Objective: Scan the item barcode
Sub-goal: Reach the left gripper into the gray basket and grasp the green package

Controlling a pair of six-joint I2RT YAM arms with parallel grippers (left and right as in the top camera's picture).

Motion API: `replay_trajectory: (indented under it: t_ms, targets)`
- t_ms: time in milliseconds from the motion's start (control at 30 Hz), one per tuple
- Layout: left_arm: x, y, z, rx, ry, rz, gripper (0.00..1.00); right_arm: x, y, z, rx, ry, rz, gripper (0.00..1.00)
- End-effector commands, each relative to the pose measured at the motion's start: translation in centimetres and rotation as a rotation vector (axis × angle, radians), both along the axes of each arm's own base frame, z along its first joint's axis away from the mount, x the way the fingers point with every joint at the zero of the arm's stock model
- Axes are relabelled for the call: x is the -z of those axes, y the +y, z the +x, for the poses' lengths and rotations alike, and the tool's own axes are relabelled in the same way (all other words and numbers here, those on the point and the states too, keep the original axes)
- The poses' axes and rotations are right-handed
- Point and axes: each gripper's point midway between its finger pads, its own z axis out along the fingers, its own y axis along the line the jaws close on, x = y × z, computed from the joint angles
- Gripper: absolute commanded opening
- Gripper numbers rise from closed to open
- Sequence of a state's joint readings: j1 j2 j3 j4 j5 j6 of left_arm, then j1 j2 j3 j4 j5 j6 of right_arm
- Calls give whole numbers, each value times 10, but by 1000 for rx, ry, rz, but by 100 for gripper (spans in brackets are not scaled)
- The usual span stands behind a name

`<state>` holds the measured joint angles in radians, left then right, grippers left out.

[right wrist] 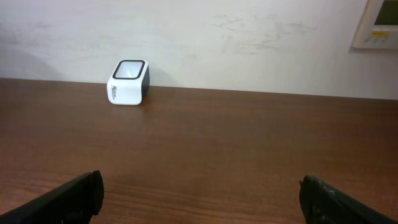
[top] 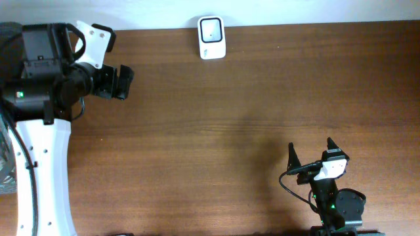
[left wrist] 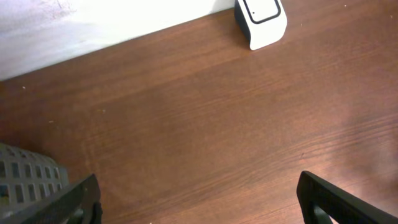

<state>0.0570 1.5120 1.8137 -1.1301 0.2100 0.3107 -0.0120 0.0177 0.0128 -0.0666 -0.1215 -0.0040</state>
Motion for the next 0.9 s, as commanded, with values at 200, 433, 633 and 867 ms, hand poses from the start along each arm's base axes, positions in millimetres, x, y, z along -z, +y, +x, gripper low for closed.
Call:
replay_trajectory:
  t_ms: [200,433,633,867]
  targets:
    - [-61,141,16,-723,-245,23,99,3,1,0,-4,3,-2,98]
    - [-43,303,-50,-1191,-242,-1,99,3,1,0,-4,3,-2,98]
    - [65,345,-51,-1274,77,-3,100,3,1,0,-4,3,-2,98]
    - [177,365,-52,-1305,383,50,99,3,1,0,-4,3,-2,98]
